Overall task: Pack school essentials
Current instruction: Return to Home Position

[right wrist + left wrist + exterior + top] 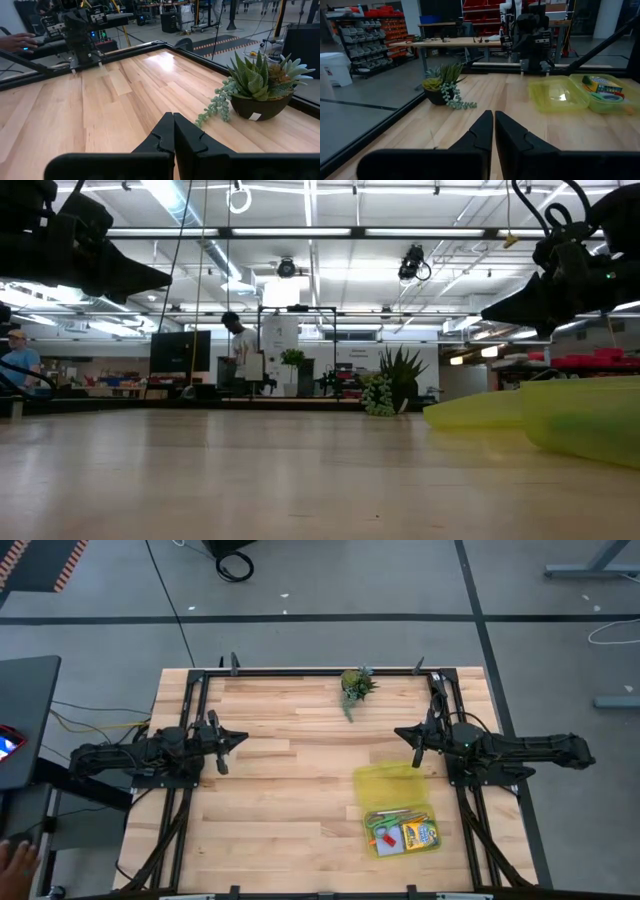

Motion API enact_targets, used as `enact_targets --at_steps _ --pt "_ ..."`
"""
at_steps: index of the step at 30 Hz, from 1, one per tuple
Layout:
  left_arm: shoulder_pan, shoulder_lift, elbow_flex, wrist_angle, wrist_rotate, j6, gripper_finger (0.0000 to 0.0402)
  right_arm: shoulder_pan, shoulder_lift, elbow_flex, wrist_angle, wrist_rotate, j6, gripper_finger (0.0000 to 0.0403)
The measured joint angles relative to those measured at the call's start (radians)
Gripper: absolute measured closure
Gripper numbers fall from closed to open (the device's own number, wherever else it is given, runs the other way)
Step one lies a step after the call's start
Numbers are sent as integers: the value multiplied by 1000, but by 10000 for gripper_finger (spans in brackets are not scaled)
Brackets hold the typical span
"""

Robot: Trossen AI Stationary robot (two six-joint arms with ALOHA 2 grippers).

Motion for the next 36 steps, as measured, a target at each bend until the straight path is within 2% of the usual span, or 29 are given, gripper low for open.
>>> enact_targets --at_steps 10,19,28,36 --pt "0 0 0 0 0 0 365 0 0 0 0 0 0 396" --pt "0 0 0 0 0 0 378 0 0 0 0 0 0 396" --pt "0 0 0 0 0 0 365 0 0 0 0 0 0 396" --pt "0 0 0 0 0 0 377 0 0 0 0 0 0 396"
